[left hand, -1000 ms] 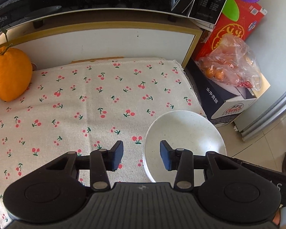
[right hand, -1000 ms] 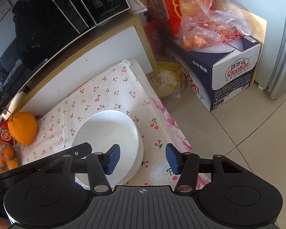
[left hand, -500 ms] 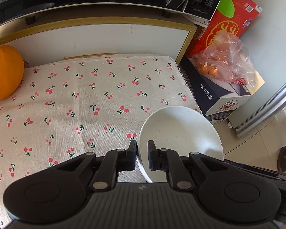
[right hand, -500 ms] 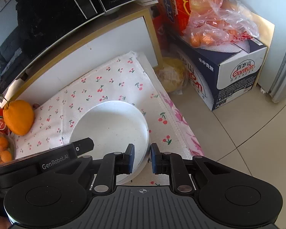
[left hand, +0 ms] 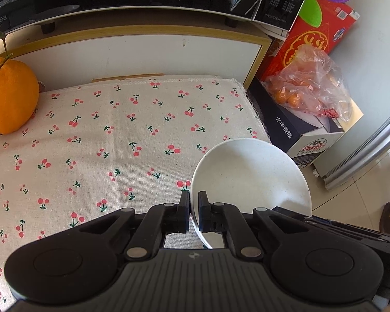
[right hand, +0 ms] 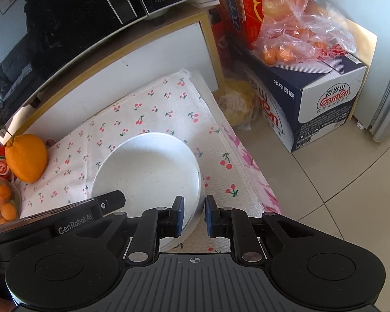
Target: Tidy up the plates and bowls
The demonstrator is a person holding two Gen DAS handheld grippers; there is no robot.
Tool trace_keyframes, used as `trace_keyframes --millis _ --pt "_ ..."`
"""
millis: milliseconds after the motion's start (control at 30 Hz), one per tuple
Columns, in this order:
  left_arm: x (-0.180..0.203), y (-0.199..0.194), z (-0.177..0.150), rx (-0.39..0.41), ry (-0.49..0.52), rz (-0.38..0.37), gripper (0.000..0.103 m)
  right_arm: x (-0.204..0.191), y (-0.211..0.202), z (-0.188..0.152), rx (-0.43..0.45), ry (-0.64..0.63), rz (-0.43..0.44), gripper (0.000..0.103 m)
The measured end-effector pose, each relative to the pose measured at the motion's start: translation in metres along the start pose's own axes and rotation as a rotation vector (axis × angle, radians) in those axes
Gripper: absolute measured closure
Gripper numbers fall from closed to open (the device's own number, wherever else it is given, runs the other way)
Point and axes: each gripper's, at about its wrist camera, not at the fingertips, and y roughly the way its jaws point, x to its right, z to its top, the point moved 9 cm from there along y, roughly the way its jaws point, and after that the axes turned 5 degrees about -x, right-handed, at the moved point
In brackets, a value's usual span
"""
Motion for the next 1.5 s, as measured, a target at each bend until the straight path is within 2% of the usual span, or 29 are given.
trace_keyframes --millis 367,567,767,1500 --pt "0.002 -0.037 0.006 0.071 -0.027 -0.039 0.098 -0.011 -0.04 0.008 0.093 -0.016 0.061 0.089" --pt "0.002 -0.056 0.003 0.098 -0.028 -0.034 0.098 -0.017 -0.05 0.003 0.098 -0.038 0.08 0.09" --pt "0.001 -0.083 0.002 0.138 -0.046 -0.053 0.098 -0.03 -0.079 0.0 0.168 -0.073 0.103 0.09" --pt "0.001 -0.145 -0.014 0.278 -0.032 -0.036 0.098 -0.06 -0.136 -0.023 0.289 -0.199 0.138 0.09"
